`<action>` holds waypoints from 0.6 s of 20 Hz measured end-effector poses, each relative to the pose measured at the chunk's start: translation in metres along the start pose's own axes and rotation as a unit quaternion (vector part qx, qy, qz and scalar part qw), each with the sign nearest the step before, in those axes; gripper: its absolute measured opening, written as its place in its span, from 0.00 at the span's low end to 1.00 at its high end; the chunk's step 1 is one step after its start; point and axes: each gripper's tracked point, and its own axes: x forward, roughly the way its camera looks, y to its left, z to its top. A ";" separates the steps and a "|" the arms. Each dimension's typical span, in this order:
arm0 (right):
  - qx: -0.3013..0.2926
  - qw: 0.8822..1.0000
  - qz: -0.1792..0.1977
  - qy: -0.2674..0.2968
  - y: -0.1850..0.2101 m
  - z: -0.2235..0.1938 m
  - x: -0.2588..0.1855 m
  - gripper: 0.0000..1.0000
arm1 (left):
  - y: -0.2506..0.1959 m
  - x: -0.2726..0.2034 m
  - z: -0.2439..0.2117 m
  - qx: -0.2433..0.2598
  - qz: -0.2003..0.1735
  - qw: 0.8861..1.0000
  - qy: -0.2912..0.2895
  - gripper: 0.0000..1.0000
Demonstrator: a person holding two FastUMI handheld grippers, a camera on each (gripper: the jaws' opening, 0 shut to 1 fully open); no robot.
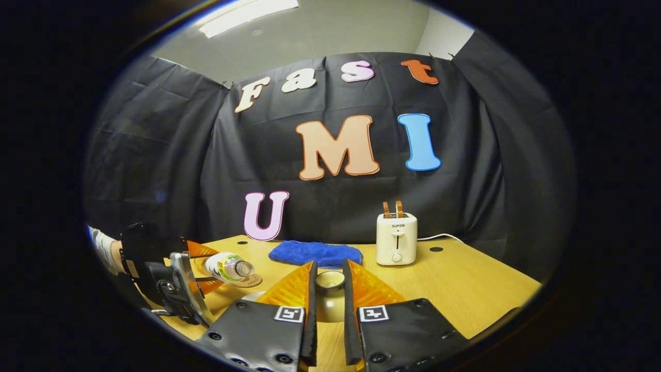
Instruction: Open the teacup lid with one hand, grasp the water bottle and pour water into the teacup with the other hand; after pouring, place the water bottle on the coaster and then close the teacup lid.
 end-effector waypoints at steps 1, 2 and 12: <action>0.000 1.000 0.000 0.000 0.000 -0.001 -0.001 0.27 | 0.001 -0.002 -0.001 0.011 0.000 1.000 -0.001 0.57; 0.000 1.000 0.000 -0.001 -0.001 0.000 0.000 0.26 | 0.000 -0.001 -0.001 0.022 -0.001 1.000 0.001 0.57; -0.003 1.000 0.000 0.001 0.001 -0.002 0.000 0.22 | 0.008 0.003 0.002 0.122 -0.005 0.993 0.003 0.55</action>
